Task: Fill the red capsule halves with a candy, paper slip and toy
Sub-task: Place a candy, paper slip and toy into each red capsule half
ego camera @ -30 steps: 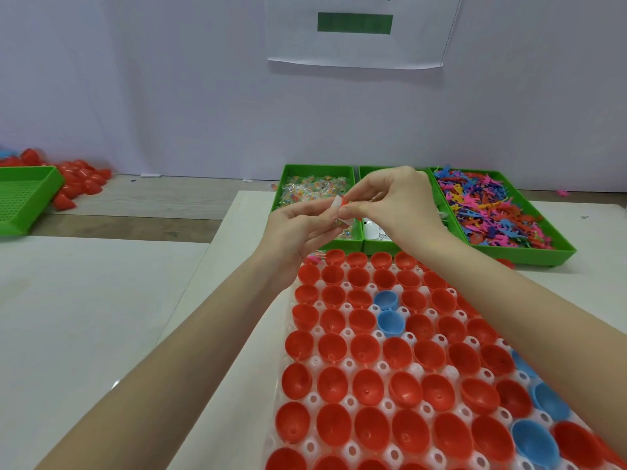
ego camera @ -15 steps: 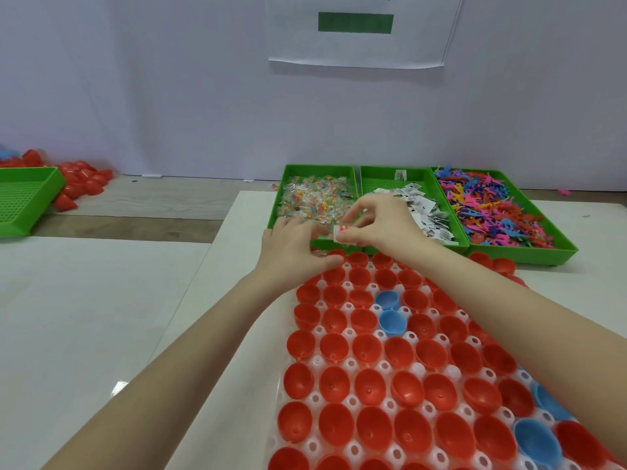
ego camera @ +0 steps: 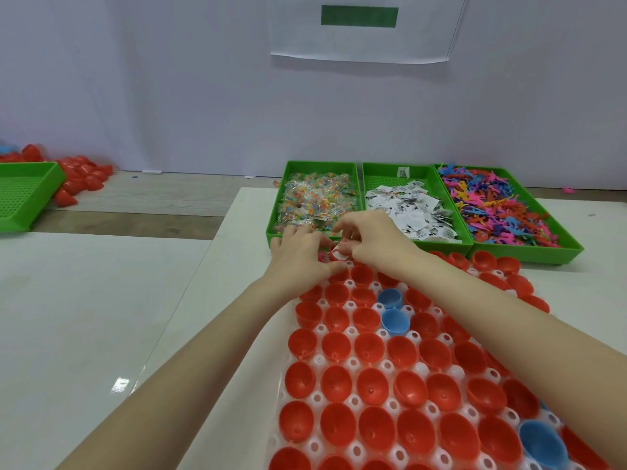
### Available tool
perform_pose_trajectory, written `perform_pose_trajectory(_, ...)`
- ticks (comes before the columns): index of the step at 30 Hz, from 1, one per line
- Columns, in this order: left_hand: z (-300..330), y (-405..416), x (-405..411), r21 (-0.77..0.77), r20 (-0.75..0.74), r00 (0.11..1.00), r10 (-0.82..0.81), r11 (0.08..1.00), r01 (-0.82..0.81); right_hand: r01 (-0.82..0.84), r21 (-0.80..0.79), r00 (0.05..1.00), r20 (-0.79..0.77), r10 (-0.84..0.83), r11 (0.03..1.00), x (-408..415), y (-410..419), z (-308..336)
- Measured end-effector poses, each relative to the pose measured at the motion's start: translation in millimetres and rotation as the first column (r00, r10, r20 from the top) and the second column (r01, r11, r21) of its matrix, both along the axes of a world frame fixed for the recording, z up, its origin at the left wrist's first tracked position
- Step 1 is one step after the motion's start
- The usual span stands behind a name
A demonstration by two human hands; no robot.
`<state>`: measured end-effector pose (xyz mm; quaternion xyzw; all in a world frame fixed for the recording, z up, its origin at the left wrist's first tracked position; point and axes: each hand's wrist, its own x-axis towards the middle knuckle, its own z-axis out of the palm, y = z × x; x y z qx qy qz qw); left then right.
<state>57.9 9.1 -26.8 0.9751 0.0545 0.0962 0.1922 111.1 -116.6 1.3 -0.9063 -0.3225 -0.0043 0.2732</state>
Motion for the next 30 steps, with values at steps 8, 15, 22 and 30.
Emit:
perform_pose_trajectory(8,-0.9,2.1,-1.7,-0.064,-0.008,1.000,0.001,0.998,-0.001,-0.078,-0.151,0.995,0.050,0.086,0.985,-1.8,9.3,10.4)
perform_pose_trajectory(15,1.1,3.3,-2.3,-0.055,-0.007,1.000,-0.010,0.998,0.010,-0.101,-0.094,0.995,-0.028,0.099,0.990,-1.0,-6.4,18.9)
perform_pose_trajectory(22,3.2,11.4,-4.8,-0.020,0.058,0.998,-0.037,0.999,0.038,0.389,0.363,0.873,0.148,-0.465,0.847,31.9,-79.6,37.6)
perform_pose_trajectory(30,20.3,27.6,9.9,-0.363,0.202,0.968,0.152,0.929,-0.071,0.672,-0.298,0.707,-0.012,-0.707,0.678,62.1,-169.2,4.8)
